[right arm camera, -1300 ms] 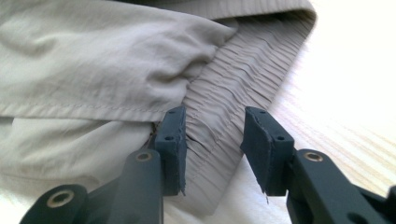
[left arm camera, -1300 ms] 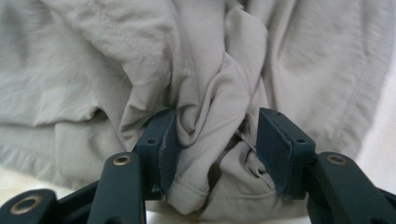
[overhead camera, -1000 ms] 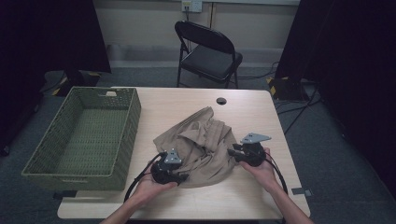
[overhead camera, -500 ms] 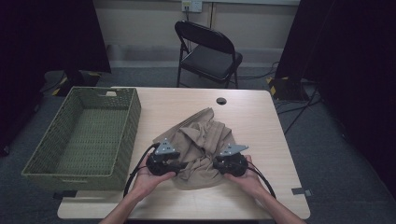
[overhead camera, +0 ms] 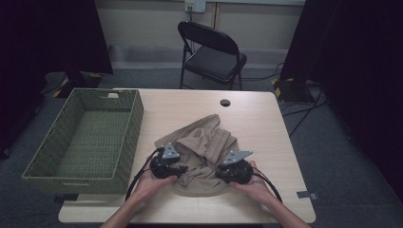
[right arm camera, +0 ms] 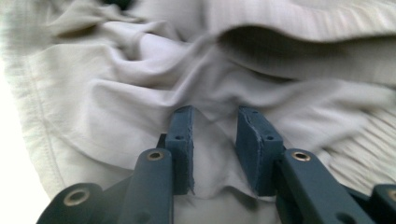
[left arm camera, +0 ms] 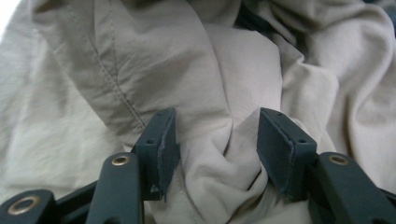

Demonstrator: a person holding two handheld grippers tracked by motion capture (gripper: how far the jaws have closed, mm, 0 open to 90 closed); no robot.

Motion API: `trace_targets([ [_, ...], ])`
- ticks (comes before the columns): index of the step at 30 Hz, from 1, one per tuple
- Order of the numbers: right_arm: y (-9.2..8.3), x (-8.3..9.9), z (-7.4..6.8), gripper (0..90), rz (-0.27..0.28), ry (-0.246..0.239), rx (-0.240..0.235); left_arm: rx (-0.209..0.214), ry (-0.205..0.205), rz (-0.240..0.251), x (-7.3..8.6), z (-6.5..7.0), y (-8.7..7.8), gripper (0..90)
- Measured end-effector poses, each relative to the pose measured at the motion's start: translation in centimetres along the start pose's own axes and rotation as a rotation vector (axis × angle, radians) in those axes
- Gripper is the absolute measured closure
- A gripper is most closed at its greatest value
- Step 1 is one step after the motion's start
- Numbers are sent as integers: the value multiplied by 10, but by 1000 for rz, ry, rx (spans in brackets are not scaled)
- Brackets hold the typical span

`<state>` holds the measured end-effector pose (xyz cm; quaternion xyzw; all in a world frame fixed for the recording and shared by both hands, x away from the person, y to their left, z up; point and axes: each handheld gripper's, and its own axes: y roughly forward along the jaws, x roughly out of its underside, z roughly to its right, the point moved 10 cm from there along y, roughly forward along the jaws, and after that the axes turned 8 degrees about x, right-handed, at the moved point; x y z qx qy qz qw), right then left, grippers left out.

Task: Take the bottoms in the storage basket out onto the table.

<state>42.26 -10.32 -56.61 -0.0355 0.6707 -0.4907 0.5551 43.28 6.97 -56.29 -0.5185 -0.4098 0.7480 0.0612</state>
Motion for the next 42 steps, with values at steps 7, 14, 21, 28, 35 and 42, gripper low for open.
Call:
trace_targets([
  [7,-7,12,44,672,-15,45,130,71,51,-50,2,39,6,476],
  [14,-12,12,58,589,-15,102,160,130,79,-42,-3,62,5,504],
  [21,-43,6,84,586,68,190,215,84,62,5,-15,44,1,539],
  [28,-39,30,116,397,13,261,288,66,44,-52,-4,36,11,546],
  [35,-26,41,114,374,-21,265,318,71,38,-49,-3,37,10,543],
  [42,-24,39,106,487,-20,291,285,97,53,6,-14,48,-1,556],
])
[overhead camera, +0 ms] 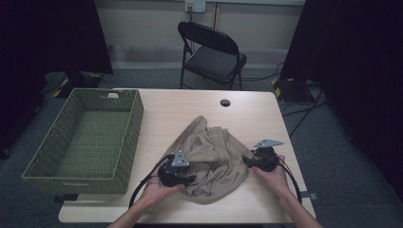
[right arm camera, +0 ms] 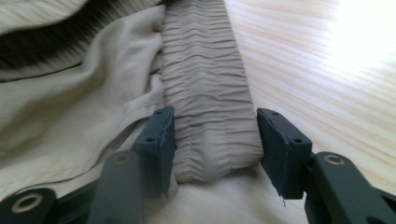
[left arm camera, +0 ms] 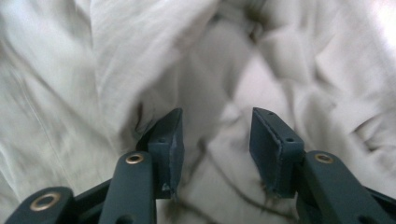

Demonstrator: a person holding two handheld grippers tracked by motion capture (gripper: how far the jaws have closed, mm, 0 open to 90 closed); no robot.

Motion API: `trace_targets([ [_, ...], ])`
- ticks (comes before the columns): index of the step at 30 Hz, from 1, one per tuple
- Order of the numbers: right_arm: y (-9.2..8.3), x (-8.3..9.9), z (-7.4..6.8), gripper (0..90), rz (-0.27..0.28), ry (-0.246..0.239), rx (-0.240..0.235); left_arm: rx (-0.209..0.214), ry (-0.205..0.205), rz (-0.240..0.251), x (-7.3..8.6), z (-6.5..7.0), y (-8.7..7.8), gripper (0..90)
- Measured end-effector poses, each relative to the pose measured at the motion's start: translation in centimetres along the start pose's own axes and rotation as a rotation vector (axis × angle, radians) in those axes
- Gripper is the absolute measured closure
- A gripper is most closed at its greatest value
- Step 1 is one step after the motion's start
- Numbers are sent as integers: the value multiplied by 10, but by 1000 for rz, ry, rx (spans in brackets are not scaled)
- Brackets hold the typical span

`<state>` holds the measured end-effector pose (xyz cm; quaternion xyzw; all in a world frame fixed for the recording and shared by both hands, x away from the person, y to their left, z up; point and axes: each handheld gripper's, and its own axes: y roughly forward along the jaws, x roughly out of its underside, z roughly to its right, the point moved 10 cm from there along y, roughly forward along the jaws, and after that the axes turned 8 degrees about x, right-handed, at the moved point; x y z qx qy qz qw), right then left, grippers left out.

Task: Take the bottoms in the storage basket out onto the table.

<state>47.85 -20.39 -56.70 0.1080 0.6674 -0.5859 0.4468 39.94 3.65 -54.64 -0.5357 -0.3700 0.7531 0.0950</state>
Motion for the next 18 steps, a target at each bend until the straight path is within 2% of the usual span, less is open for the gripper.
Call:
trace_targets([
  [2,1,-1,-2,492,-4,-6,-10,15,8,37,-10,6,-5,560],
  [6,3,-5,-9,495,12,-50,-14,56,40,92,-29,20,-11,574],
  [12,10,-14,-33,495,30,-91,-55,56,86,174,-60,29,-21,568],
  [16,11,-17,-46,495,33,-113,-78,28,95,187,-72,20,-19,525],
  [18,11,-17,-50,495,31,-119,-81,34,91,147,-71,15,-10,511],
])
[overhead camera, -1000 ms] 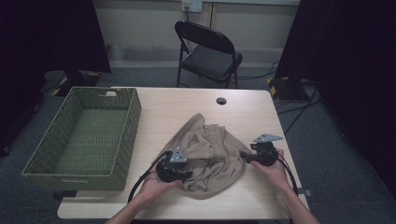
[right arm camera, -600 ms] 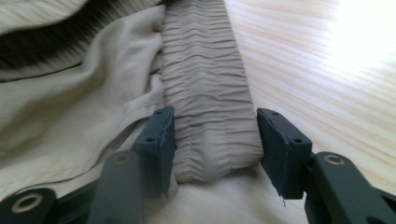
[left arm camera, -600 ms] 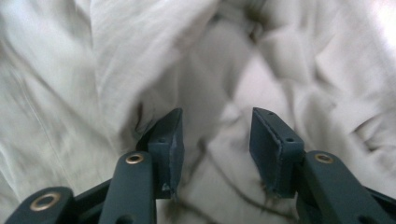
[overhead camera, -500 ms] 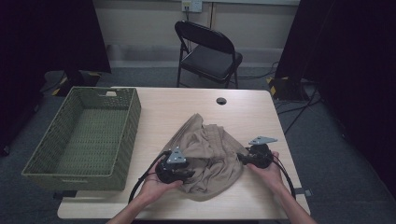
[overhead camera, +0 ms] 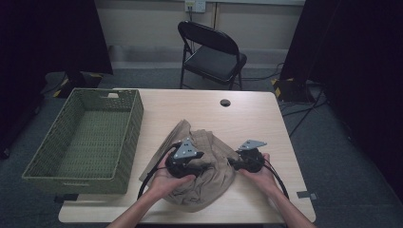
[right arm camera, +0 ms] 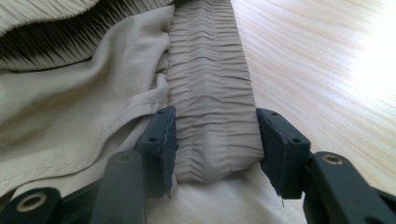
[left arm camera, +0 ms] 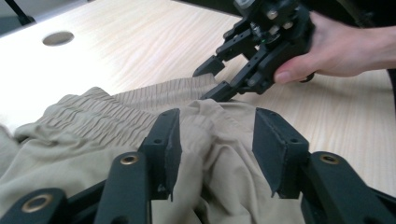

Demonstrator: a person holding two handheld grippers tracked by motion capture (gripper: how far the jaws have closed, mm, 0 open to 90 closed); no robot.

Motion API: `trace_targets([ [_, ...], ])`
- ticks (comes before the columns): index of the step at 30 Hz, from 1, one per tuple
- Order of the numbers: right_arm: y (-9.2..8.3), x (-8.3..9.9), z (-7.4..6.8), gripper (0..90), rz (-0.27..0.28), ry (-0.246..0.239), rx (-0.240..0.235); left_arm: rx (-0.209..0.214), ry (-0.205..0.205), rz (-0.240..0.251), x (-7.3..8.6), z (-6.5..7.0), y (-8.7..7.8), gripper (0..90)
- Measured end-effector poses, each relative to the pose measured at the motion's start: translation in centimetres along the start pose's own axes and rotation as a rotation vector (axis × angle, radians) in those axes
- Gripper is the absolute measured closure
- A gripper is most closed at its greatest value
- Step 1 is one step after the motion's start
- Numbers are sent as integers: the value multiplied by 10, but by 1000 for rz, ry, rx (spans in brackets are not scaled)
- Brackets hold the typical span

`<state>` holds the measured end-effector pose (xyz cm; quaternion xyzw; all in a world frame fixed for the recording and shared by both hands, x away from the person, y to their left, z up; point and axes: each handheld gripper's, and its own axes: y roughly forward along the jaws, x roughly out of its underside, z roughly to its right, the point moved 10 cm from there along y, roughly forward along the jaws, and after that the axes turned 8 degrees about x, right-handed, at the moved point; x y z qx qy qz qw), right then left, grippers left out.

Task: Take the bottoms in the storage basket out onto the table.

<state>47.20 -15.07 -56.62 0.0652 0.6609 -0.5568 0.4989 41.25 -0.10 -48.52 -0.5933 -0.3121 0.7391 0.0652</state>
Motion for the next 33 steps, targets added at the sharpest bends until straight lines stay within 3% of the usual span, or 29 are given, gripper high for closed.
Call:
trace_targets([
  [1,0,0,0,495,0,-2,-1,7,4,-36,4,-3,5,498],
  [6,0,0,0,494,0,7,-9,-39,27,-143,21,-18,24,426],
  [11,0,0,0,494,0,9,-12,-53,62,-221,29,-21,41,352],
  [13,0,0,0,494,-1,10,-12,-98,72,-261,33,-24,48,384],
  [14,0,0,0,494,-1,11,-12,-110,70,-265,35,-26,50,450],
  [17,-1,0,0,489,-4,10,-7,-82,12,-198,30,-26,48,572],
  [19,-1,1,0,475,-3,10,-3,-87,9,-159,23,-26,40,678],
  [21,-1,1,2,429,-4,3,13,-132,9,-101,11,-29,27,751],
  [23,-2,2,2,429,-1,-4,16,-138,-4,-54,1,-30,12,767],
  [24,-2,2,2,429,1,-6,18,-160,-6,-13,-5,-34,-2,771],
  [27,-4,3,4,429,1,-26,38,-199,-51,54,-5,-46,-37,778],
  [30,-5,5,10,429,-2,-27,63,-273,-89,4,22,-64,-65,780],
  [33,-6,8,21,429,-6,-13,89,-308,-144,-60,59,-75,-75,779],
])
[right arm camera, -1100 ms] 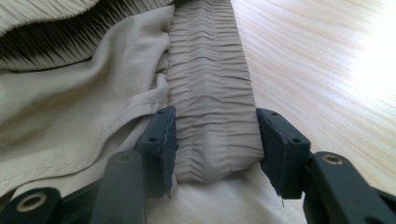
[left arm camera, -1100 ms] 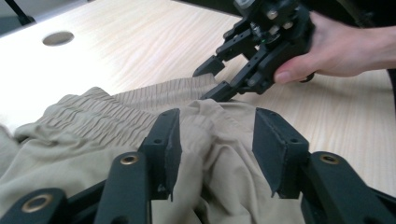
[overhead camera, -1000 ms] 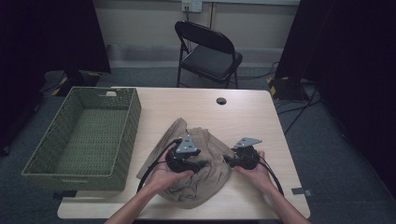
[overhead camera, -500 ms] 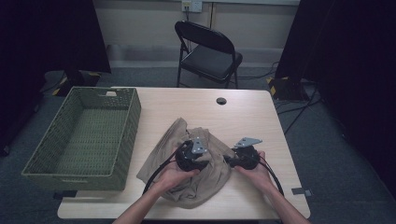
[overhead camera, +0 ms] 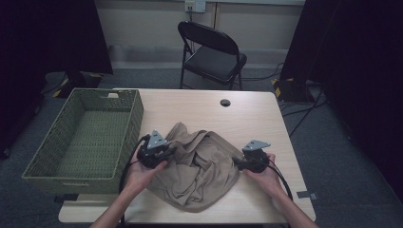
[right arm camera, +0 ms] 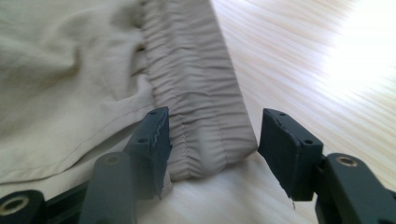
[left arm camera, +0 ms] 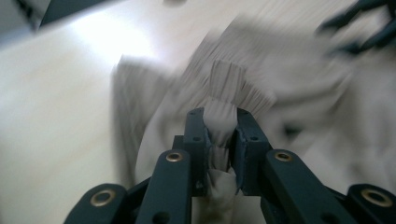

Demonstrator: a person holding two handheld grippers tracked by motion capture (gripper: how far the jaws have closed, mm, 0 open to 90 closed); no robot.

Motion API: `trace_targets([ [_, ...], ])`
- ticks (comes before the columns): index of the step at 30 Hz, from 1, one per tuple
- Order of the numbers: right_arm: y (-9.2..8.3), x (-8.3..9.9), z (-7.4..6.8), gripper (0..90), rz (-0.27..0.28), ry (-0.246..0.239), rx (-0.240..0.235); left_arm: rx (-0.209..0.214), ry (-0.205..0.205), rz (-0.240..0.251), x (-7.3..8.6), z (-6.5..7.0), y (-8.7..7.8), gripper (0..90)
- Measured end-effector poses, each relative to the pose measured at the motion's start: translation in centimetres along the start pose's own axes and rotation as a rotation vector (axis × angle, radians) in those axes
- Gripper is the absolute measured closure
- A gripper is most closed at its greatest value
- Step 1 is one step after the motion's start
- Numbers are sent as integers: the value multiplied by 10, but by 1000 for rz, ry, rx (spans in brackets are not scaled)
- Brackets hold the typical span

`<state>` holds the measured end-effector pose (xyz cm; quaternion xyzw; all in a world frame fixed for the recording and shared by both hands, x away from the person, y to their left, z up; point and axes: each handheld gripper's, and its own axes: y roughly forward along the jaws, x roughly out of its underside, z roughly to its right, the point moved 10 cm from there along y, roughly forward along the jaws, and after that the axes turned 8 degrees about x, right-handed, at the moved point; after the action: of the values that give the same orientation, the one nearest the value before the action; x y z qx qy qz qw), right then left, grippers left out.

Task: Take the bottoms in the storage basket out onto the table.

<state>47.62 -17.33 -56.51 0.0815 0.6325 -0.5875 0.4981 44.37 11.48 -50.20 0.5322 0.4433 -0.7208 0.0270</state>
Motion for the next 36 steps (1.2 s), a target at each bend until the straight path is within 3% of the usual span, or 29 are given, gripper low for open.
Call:
trace_targets([
  [2,0,2,8,429,-4,15,16,4,-34,-35,17,-5,5,779],
  [4,1,4,18,429,-10,31,46,4,-27,-86,27,-7,12,778],
  [8,-1,9,38,429,-27,32,109,28,-92,-82,32,-10,22,778],
  [12,-2,13,47,410,-32,108,87,49,-98,-95,36,-7,30,777],
  [16,-1,15,47,420,-39,163,50,61,-125,-74,34,-7,30,776],
  [20,0,14,43,508,-34,218,-8,66,-129,-70,34,-8,29,774],
  [24,-1,11,41,590,-30,231,-16,67,-129,-65,33,-8,28,770],
  [26,-5,6,41,639,-1,229,-4,70,-133,-54,31,-7,27,766],
  [31,-22,-13,36,774,90,244,-24,81,-129,-32,26,-5,22,766],
  [36,-39,-31,21,835,157,219,-83,94,-125,-5,21,-4,19,766],
])
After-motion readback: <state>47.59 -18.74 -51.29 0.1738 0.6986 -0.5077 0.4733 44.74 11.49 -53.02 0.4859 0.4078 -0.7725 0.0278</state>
